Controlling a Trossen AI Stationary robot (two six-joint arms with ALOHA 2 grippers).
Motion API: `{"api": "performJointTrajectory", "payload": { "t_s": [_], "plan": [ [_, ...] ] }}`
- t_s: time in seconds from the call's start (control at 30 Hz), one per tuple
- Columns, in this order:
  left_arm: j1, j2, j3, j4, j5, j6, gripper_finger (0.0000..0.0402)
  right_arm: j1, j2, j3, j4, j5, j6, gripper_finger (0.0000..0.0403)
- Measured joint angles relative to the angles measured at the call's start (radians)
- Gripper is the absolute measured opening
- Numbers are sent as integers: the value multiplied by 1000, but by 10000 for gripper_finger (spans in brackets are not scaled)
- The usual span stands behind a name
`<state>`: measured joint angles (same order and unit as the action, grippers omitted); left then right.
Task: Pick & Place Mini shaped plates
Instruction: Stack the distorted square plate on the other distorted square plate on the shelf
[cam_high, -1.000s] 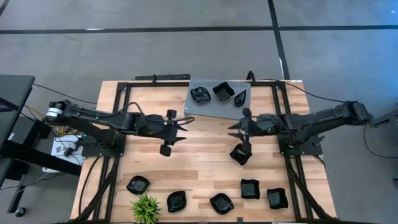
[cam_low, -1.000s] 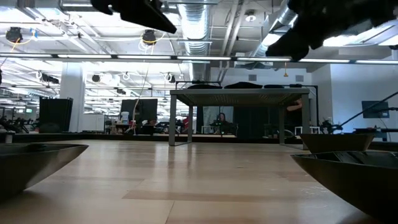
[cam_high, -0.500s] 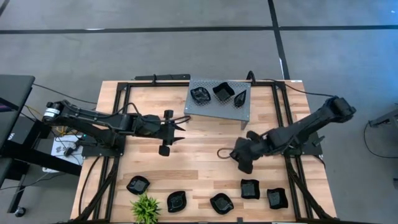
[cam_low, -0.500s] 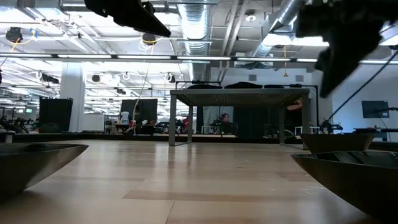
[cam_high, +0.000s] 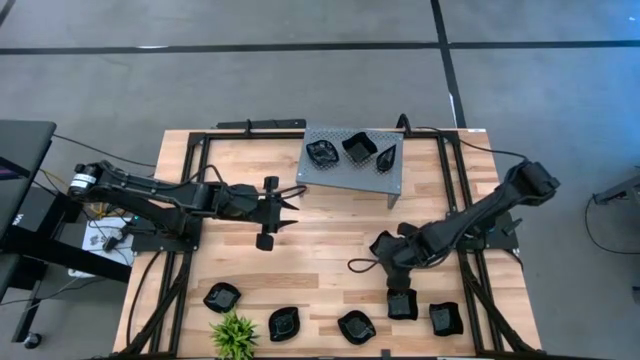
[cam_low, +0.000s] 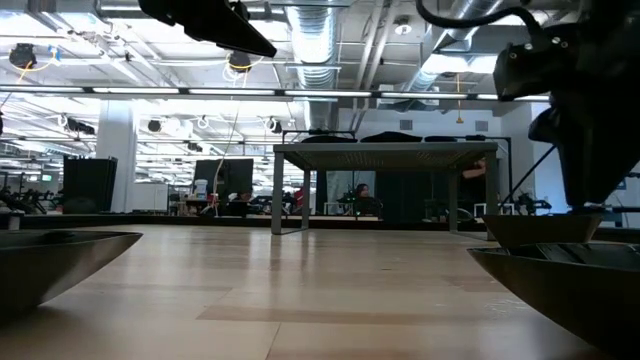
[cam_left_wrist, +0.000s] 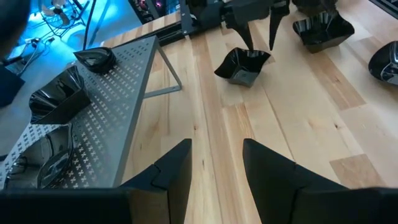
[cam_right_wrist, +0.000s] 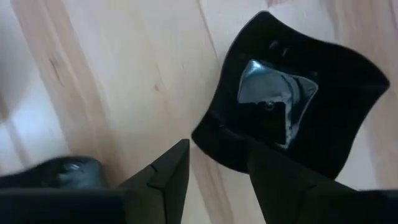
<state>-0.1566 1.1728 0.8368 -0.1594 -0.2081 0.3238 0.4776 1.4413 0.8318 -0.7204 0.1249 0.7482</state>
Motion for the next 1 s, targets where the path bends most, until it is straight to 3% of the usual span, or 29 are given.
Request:
{"api": "performJointTrajectory", "payload": {
  "t_s": [0.3, 0.6, 0.77, 1.0],
  "plan": [
    [0, 0, 0, 5, 0, 0, 145, 0, 42, 0, -9, -44, -132, 153],
    [0, 1, 2, 27, 0, 0, 145, -9, 111, -2, -4, -23, -232, 141],
    [0, 1, 2, 31, 0, 0, 145, -9, 167, 0, -5, -19, -308, 110],
    [0, 1, 2, 35, 0, 0, 145, -16, 157, 18, -35, -27, -311, 31]
  ]
}}
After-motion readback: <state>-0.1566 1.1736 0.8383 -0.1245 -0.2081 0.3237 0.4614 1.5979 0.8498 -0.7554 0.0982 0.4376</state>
